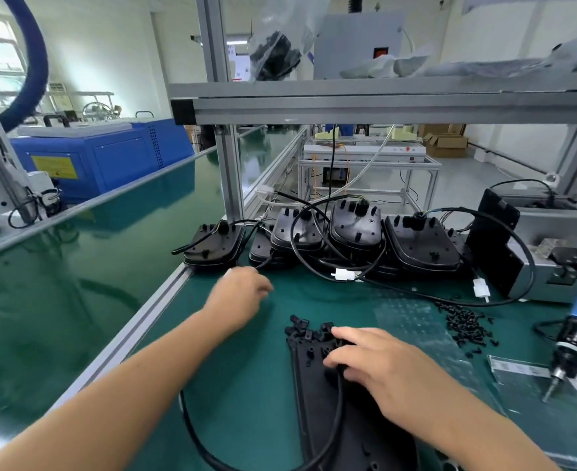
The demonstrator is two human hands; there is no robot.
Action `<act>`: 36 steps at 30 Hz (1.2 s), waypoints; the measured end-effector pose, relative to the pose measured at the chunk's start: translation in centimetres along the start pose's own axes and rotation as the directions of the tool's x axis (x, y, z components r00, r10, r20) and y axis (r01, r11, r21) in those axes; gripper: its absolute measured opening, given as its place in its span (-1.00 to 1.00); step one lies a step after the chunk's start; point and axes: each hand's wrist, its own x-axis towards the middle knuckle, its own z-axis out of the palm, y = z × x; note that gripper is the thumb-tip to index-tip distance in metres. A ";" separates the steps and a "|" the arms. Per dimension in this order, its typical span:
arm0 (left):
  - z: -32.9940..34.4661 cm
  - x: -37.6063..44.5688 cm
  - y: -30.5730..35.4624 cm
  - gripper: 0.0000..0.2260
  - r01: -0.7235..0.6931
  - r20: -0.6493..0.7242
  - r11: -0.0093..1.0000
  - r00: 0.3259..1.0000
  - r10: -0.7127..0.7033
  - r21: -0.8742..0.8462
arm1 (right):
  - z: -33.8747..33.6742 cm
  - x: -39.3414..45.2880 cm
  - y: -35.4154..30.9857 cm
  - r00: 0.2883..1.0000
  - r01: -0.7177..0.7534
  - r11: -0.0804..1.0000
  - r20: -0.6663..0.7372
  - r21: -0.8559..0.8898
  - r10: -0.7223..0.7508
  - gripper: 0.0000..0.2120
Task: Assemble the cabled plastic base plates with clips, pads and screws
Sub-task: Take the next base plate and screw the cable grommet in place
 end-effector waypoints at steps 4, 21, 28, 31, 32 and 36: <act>0.8 -0.5 3.3 -0.62 -0.226 0.278 0.973 0.932 0.231 -0.052 | 0.3 -0.9 -0.2 0.990 -0.027 1.000 -0.139 -0.013 0.025 -0.83; 3.9 0.4 6.7 -0.56 -0.530 0.341 0.844 0.780 0.524 -0.083 | 1.5 -1.8 -0.9 0.976 0.047 0.992 -0.216 0.114 -0.021 -0.76; 1.0 1.1 5.2 -0.76 -0.204 0.042 0.919 0.972 0.232 -0.338 | 1.8 -0.9 0.7 0.991 0.032 0.972 -0.131 0.234 -0.001 -0.74; 0.1 0.4 3.9 -0.61 -0.124 0.223 0.970 0.960 0.171 -0.211 | 2.0 -0.5 0.8 0.985 -0.004 0.965 -0.163 0.264 0.049 -0.74; 0.1 0.1 3.8 -0.59 -0.103 0.266 0.972 0.951 0.158 -0.210 | 1.9 -0.4 0.8 0.983 -0.011 0.964 -0.171 0.267 0.059 -0.75; -0.1 -0.5 4.0 -0.70 -0.069 0.240 0.956 0.960 0.141 -0.287 | 1.6 0.1 0.8 0.981 -0.034 0.950 -0.172 0.310 0.091 -0.80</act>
